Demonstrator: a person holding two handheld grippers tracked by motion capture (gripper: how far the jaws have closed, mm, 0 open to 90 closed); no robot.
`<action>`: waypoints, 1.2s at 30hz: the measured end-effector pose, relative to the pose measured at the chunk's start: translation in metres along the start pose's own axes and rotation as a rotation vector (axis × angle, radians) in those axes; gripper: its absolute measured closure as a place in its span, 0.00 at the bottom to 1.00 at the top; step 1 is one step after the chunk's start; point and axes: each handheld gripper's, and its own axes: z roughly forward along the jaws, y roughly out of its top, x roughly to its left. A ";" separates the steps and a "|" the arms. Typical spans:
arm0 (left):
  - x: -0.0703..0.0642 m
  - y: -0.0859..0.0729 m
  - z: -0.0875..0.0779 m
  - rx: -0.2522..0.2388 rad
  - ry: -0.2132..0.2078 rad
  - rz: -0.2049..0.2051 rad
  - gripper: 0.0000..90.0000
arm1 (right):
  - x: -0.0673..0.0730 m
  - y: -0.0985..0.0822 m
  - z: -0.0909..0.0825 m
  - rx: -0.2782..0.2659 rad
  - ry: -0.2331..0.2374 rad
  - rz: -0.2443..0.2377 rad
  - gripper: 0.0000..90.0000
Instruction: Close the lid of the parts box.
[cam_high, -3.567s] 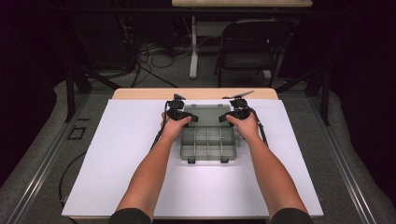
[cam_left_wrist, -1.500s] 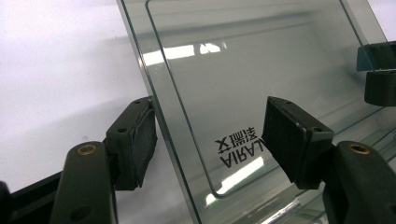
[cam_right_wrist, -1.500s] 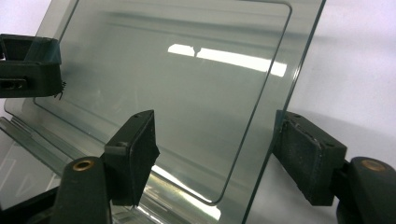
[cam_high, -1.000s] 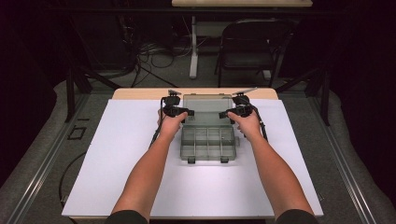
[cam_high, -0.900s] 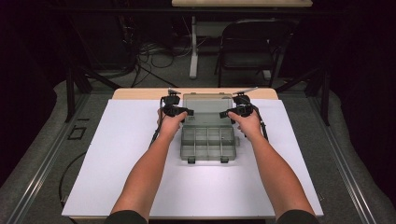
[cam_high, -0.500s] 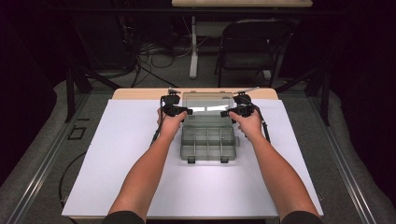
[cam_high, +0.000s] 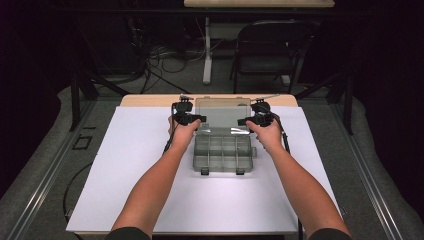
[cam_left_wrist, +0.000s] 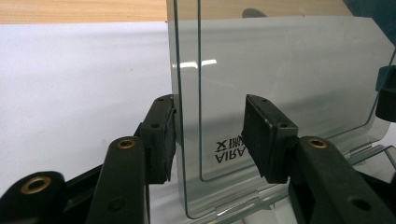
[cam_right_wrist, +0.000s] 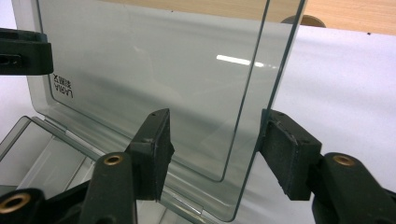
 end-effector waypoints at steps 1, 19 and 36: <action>0.000 0.000 0.000 -0.001 0.000 0.002 0.61 | -0.001 0.000 0.000 -0.003 0.004 -0.002 0.50; 0.004 -0.001 -0.009 -0.017 -0.011 0.007 0.73 | -0.002 -0.001 -0.009 -0.039 -0.032 -0.035 0.72; 0.008 -0.004 -0.015 -0.030 -0.033 0.025 0.79 | -0.008 -0.003 -0.015 -0.054 -0.015 -0.037 0.83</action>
